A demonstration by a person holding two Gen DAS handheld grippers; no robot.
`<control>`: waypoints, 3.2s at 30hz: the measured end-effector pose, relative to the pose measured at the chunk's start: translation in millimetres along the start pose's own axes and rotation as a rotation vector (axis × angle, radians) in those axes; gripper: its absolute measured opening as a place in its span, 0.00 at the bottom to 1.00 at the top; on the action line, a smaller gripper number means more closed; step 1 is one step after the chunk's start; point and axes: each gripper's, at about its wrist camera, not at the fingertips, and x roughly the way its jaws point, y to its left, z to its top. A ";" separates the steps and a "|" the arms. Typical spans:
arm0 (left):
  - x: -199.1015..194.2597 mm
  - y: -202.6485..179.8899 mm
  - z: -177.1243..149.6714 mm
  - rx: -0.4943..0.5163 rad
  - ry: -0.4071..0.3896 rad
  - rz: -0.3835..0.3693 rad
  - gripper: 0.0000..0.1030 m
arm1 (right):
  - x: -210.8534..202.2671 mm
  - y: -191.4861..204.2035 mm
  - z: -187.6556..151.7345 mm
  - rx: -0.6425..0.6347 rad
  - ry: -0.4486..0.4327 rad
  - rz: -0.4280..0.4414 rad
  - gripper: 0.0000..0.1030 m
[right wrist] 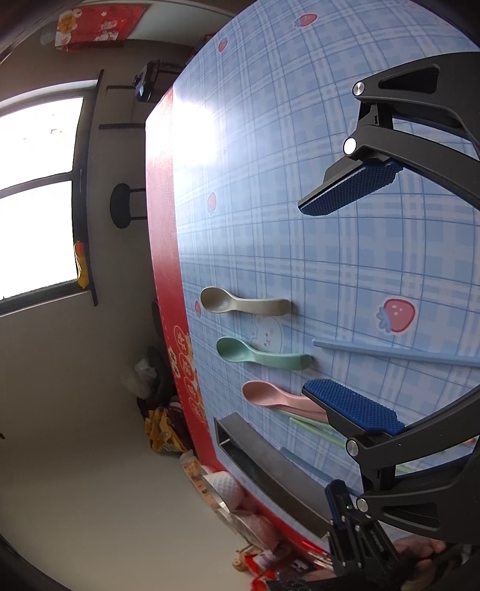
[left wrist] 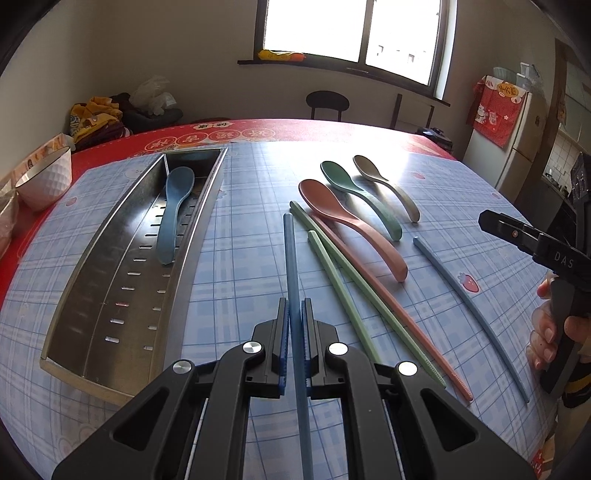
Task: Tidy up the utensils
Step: 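Lift the blue chopstick with the left gripper while the right gripper grasps the beige spoon, then carry the blue chopstick over the steel tray with the left gripper while the right holds the beige spoon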
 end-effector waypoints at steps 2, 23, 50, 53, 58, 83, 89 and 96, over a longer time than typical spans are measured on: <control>-3.3 2.1 0.0 -0.013 -0.017 0.005 0.06 | 4.5 1.7 1.2 -0.012 0.030 0.010 0.77; -11.1 10.7 -1.2 -0.058 -0.050 -0.021 0.06 | 134.1 3.8 60.4 0.034 0.267 -0.030 0.35; -15.0 10.0 -2.6 -0.054 -0.066 -0.037 0.06 | 97.5 7.6 65.2 0.046 0.181 -0.012 0.14; -16.0 10.0 -2.8 -0.055 -0.072 -0.040 0.06 | 80.8 5.1 58.2 0.070 0.158 0.015 0.14; -17.0 9.4 -2.2 -0.050 -0.075 -0.045 0.06 | 66.1 1.7 45.6 0.116 0.147 0.032 0.14; -50.5 27.7 11.4 -0.102 -0.103 -0.122 0.06 | 33.2 33.3 25.6 0.167 0.094 0.127 0.14; -67.9 43.6 22.3 -0.128 -0.137 -0.120 0.06 | 36.9 42.7 25.0 0.161 0.096 0.135 0.14; -82.5 70.7 41.6 -0.166 -0.165 -0.117 0.06 | 40.1 48.8 25.5 0.162 0.097 0.130 0.14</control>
